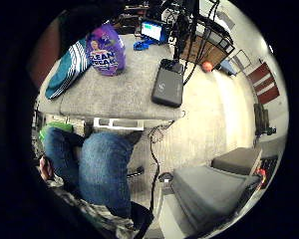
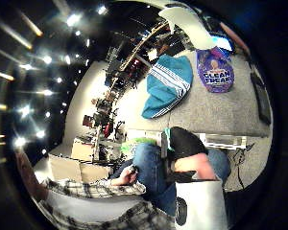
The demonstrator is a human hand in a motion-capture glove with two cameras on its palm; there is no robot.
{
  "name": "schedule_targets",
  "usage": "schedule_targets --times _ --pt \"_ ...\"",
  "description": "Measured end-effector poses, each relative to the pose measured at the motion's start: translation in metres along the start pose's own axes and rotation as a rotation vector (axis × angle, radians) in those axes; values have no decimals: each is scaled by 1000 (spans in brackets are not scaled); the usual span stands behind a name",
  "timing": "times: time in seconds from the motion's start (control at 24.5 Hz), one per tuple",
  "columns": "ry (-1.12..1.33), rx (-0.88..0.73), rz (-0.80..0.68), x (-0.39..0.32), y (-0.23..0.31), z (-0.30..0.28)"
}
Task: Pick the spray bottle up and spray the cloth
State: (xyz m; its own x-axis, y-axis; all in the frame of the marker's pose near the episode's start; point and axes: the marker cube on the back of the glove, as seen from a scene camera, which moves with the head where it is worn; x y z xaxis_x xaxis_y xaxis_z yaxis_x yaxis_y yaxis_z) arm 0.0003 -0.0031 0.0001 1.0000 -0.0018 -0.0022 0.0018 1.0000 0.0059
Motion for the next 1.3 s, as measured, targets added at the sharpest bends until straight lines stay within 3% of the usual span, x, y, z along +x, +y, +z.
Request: schedule_targets --times 0.45,0.81,1.3 --pt "8 -50 -73 4 -20 -3" --pt "3 -10 -16 4 -19 6" --pt "-110 -43 -44 39 -101 16"
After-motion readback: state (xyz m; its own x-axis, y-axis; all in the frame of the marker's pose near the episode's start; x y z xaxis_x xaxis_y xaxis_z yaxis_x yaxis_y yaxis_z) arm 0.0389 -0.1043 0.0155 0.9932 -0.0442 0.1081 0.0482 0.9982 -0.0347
